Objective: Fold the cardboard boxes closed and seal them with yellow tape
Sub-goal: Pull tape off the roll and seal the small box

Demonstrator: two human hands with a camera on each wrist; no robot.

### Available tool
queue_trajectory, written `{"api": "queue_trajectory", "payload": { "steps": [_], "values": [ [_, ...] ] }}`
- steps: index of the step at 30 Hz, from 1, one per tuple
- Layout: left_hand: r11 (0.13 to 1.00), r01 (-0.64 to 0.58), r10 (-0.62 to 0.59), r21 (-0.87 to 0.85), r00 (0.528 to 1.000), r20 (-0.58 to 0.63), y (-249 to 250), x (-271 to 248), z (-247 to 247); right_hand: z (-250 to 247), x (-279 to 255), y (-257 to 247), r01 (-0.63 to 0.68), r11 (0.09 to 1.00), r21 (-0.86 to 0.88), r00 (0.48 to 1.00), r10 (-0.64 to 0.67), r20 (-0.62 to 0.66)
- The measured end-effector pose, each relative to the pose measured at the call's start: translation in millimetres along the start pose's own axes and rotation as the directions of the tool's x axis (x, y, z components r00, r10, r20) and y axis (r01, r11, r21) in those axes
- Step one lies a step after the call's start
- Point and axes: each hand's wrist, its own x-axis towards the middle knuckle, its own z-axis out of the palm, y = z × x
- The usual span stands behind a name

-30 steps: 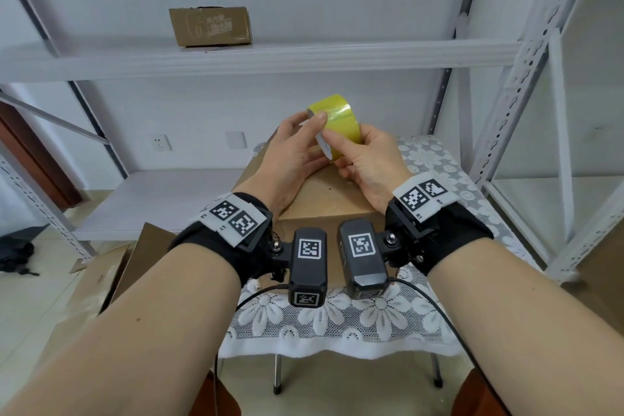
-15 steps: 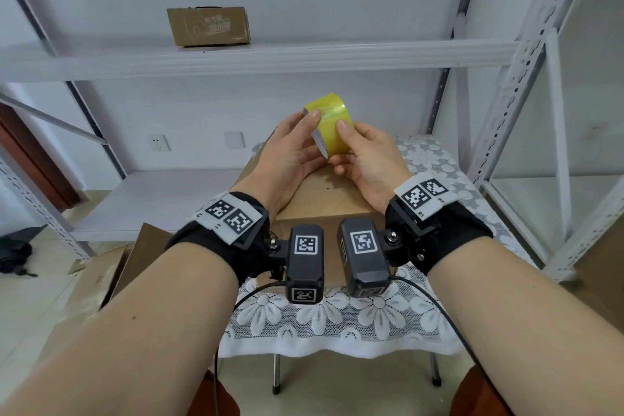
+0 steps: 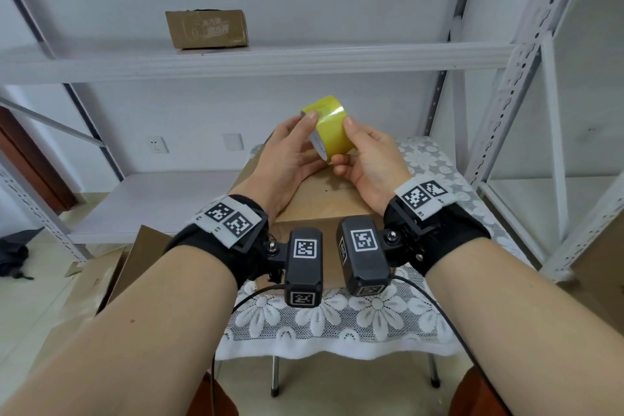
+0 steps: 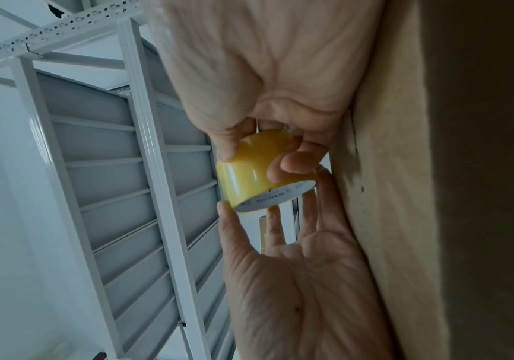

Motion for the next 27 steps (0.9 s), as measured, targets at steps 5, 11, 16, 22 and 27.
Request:
{"api": "queue_trajectory", "payload": {
  "steps": [5, 11, 16, 22, 27],
  "values": [
    [0.999, 0.004, -0.002, 0.051, 0.999, -0.044, -0.2, 3.7, 1.4, 0.6, -1.5, -0.5, 0.009, 0.998, 0.06, 1.0, -0.011, 0.029],
    [0.996, -0.003, 0.009, 0.085, 0.997, -0.071, -4.1, 7.5, 2.0, -1.4, -2.3, 1.9, 0.042, 0.996, 0.076, 0.996, -0.048, 0.072],
    [0.988, -0.004, 0.006, 0.154, 1.0, -0.015, -4.3, 4.9, -1.2, 1.5, -3.1, 1.6, 0.032, 0.999, 0.008, 0.998, -0.033, 0.059],
    [0.996, -0.001, 0.006, 0.094, 0.998, -0.056, -3.7, 4.9, 0.4, 2.2, -3.8, 3.4, 0.048, 0.999, -0.005, 0.987, -0.047, 0.156],
    [0.995, 0.031, -0.023, 0.099, 0.997, -0.076, 1.5, 0.7, 1.3, 3.9, -4.6, 0.5, 0.042, 0.995, -0.096, 0.991, -0.029, 0.129]
  ]
}}
